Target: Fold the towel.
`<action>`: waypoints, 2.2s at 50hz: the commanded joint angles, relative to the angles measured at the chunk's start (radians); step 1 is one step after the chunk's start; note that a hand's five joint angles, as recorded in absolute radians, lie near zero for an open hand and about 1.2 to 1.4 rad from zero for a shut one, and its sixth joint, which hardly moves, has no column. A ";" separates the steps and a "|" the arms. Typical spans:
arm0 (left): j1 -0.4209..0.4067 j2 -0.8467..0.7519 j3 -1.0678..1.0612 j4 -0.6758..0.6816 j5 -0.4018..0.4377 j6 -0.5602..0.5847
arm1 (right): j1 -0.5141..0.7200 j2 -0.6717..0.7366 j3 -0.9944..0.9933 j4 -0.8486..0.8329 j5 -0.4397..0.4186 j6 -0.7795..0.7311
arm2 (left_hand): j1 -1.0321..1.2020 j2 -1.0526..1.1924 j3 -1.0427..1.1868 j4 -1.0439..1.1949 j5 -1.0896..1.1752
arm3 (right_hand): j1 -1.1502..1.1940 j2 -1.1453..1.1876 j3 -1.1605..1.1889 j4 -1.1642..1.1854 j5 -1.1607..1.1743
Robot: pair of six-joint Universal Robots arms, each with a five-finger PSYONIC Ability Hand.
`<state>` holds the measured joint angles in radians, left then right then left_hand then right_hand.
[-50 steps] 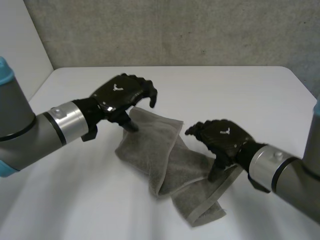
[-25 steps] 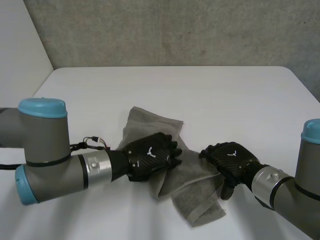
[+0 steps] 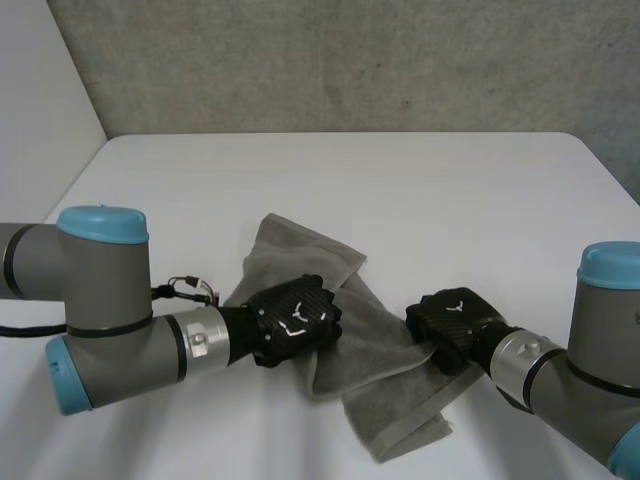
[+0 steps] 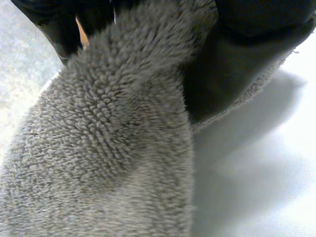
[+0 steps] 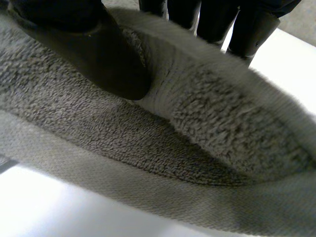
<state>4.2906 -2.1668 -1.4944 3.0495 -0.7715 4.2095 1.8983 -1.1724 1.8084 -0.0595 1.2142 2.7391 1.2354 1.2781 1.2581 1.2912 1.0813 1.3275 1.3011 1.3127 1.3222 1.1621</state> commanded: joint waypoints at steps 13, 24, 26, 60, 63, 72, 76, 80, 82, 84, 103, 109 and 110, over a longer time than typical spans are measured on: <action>-0.005 0.318 0.339 0.011 -0.074 -0.739 | -0.010 -0.286 -0.481 0.311 -0.148 0.211 | 0.161 0.118 0.138 0.105 0.140 | 0.069 0.095 0.084 0.074 0.060; 0.045 0.082 0.871 0.198 -0.389 -1.002 | 0.002 0.078 -1.264 0.385 0.040 0.234 | 0.161 0.118 0.138 0.105 0.140 | 0.069 0.095 0.084 0.074 0.060; 0.043 0.068 0.948 0.209 -0.432 -1.000 | 0.008 0.106 -1.373 0.359 0.120 0.240 | 0.161 0.118 0.138 0.105 0.140 | 0.069 0.095 0.084 0.074 0.060; 0.029 0.225 -0.265 0.347 -0.270 -0.730 | 0.010 -0.016 -0.293 0.287 0.013 -0.219 | -0.626 -0.668 -0.648 -0.681 -0.646 | 0.069 0.095 0.084 0.074 0.060; 0.038 0.232 -0.260 0.342 -0.267 -0.727 | -0.001 -0.021 -0.282 0.285 0.022 -0.220 | -0.860 -0.903 -0.883 -0.916 -0.881 | 0.069 0.095 0.084 0.074 0.060; 0.124 0.291 -0.214 0.333 -0.255 -0.727 | -0.054 -0.029 -0.259 0.277 0.022 -0.219 | -0.989 -1.032 -1.012 -1.045 -1.010 | 0.069 0.095 0.084 0.074 0.060; 0.143 0.298 -0.196 0.331 -0.247 -0.721 | -0.061 -0.030 -0.232 0.241 0.022 -0.220 | -0.995 -1.038 -1.018 -1.051 -1.016 | 0.069 0.095 0.084 0.074 0.060; 0.147 0.283 -0.133 0.334 -0.207 -0.714 | -0.062 -0.032 -0.212 0.216 0.022 -0.231 | -1.001 -1.044 -1.024 -1.057 -1.022 | 0.069 0.095 0.084 0.074 0.060; 0.146 0.262 -0.107 0.336 -0.189 -0.712 | -0.062 -0.030 -0.204 0.207 0.022 -0.231 | -1.001 -1.044 -1.024 -1.057 -1.022 | 0.069 0.095 0.084 0.074 0.060; 0.147 0.182 -0.022 0.328 -0.166 -0.700 | -0.062 -0.027 -0.193 0.193 0.024 -0.231 | -1.001 -1.044 -1.024 -1.057 -1.022 | 0.069 0.095 0.084 0.074 0.060; 0.160 -0.169 0.398 -0.009 -0.166 -0.411 | -0.076 -0.016 -0.159 0.167 0.022 -0.233 | -0.984 -1.026 -1.006 -1.040 -1.004 | 0.069 0.095 0.084 0.074 0.060; 0.161 -0.199 0.405 -0.047 -0.201 -0.273 | -0.076 -0.009 -0.159 0.162 0.022 -0.234 | -0.948 -0.991 -0.971 -1.004 -0.969 | 0.069 0.095 0.084 0.074 0.060; 0.163 -0.205 0.407 -0.047 -0.227 -0.261 | -0.076 -0.007 -0.159 0.162 0.022 -0.234 | -0.940 -0.982 -0.963 -0.996 -0.960 | 0.069 0.095 0.084 0.074 0.060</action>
<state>4.4514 -2.3551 -1.0863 3.0156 -0.9512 3.8622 1.8220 -1.1861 1.6502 0.1058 1.2364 2.5055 0.2957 0.2916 0.2983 0.2996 0.0952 1.3451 1.3299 1.3310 1.3341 1.1809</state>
